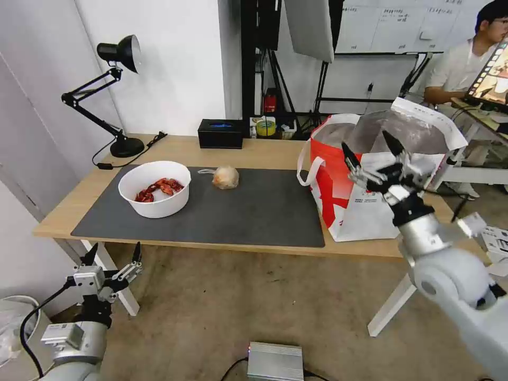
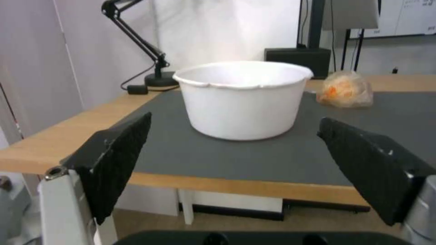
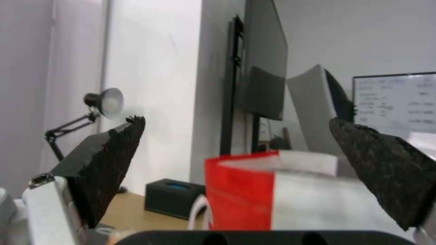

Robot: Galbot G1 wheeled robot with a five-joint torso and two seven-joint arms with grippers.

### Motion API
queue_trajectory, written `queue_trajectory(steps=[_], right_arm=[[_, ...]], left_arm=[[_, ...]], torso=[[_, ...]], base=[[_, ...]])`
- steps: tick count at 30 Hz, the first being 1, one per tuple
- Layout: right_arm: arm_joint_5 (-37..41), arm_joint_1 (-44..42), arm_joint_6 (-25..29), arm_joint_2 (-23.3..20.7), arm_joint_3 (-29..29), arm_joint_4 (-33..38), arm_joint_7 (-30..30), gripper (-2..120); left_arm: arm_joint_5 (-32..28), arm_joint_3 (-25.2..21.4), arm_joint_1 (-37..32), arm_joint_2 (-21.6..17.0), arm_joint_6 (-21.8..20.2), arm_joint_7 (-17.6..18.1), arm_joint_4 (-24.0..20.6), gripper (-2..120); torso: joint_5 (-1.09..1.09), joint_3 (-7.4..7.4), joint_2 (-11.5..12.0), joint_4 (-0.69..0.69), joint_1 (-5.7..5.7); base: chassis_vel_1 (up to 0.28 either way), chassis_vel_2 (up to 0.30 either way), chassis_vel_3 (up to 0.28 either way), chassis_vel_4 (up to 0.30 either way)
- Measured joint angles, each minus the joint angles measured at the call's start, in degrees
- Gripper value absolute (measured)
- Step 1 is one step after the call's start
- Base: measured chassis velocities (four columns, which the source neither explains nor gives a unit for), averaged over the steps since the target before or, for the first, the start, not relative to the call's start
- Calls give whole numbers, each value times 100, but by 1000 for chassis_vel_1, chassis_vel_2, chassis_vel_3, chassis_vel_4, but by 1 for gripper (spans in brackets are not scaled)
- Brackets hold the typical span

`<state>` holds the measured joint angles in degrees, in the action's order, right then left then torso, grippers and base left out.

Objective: Pick up the trash from the table and place it into the takeout bag.

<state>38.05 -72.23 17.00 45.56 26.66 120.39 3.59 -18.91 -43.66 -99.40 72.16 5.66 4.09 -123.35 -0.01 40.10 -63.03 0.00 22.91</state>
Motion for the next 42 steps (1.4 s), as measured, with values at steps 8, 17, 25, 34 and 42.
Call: queue_trajectory(steps=[8,17,25,34,42], right_arm=[[-488,-524,46,539,166,20,49,100],[-1155,-1575,2,1329,375,84,62,100],[-1514,-1977,-339,1715,349,-2,232,100],[-1764,-2252,-593,1845,228,-120,437,100],[-2124,-2298,-633,2066,-14,-239,498,100]], left_arm=[[-3,107,38,-95,32,-61,102,100],[-3,307,128,-160,115,-239,259,100],[-12,389,138,-258,159,-330,332,100],[-110,413,82,-442,336,-428,450,100],[-105,460,193,-379,338,-447,538,100]], torso=[[1,1,0,0,0],[0,0,0,-1,1],[0,0,0,0,1],[0,1,0,0,1],[1,1,0,0,1]], base=[[0,0,0,0],[0,0,0,0],[0,0,0,0],[0,0,0,0],[0,0,0,0]])
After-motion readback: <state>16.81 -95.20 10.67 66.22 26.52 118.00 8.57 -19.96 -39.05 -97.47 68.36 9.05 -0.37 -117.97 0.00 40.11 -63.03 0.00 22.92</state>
